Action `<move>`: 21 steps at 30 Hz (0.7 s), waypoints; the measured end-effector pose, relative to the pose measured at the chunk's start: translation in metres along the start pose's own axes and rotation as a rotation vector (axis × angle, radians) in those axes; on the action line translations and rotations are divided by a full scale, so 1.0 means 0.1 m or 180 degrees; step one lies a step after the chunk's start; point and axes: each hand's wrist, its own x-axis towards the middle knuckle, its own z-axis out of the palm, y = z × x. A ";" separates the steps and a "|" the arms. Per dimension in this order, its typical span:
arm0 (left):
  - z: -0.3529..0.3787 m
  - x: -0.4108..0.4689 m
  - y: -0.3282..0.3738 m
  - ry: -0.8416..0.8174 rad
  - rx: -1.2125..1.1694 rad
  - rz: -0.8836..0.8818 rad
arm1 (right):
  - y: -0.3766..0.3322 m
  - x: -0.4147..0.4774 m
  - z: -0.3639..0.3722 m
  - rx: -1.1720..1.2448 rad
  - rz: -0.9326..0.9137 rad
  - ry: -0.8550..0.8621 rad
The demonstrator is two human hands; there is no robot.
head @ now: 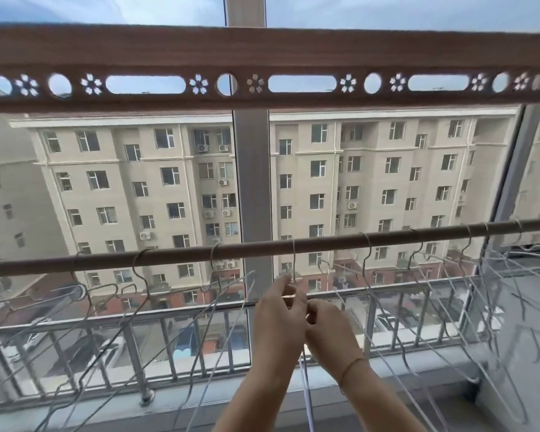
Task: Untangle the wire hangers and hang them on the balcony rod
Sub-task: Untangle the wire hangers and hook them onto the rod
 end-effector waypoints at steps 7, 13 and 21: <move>-0.02 -0.01 0.08 0.0278 -0.0315 0.0311 | 0.02 -0.03 -0.20 -0.0101 -0.0286 0.0367; 0.25 -0.03 0.17 -0.0138 -0.0288 0.0459 | 0.21 -0.14 -0.78 -0.0248 -0.0446 0.1268; 0.83 -0.13 0.36 -0.0550 -0.0261 0.0352 | 0.85 -0.03 -1.32 -0.0541 -0.0127 0.1759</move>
